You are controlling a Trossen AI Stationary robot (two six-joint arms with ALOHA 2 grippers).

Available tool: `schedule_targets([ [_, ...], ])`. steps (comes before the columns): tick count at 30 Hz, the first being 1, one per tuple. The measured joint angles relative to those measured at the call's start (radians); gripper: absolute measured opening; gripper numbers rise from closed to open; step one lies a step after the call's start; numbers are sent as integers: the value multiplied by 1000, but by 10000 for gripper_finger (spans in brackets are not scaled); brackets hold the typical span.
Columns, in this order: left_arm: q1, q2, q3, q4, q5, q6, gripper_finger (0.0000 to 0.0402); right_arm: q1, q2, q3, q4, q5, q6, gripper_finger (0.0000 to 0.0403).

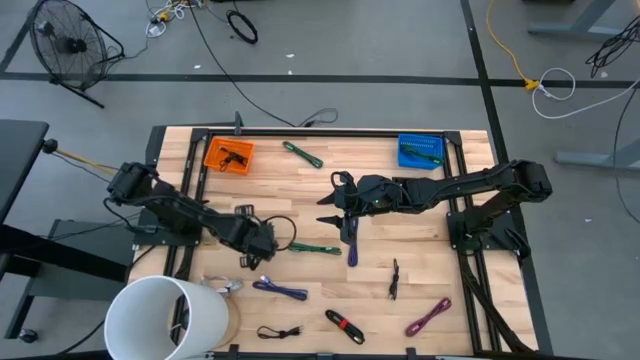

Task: Pick & Place USB Port
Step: Put the black charger cable into the orange bin

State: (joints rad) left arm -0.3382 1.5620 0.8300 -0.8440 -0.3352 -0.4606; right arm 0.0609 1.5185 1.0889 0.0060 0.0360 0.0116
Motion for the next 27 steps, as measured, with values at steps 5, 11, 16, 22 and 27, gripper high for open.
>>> schedule_targets([
  [5, 11, -2, 126, -199, -125, 1, 27, 0, 0, 0, 0, 0, 1, 212],
  [11, 67, -12, 257, -326, -254, 82, 27, 0, 0, 0, 0, -2, 3, 212],
  [16, 185, -71, 299, -315, -275, 217, 27, 0, 0, 0, -3, -2, 3, 212],
  [22, 376, -201, 303, -254, -240, 347, 27, 0, 0, 0, -10, -2, 3, 212],
  [27, 539, -294, 302, -102, -86, 504, 27, 0, 0, 0, -8, -2, -3, 212],
])
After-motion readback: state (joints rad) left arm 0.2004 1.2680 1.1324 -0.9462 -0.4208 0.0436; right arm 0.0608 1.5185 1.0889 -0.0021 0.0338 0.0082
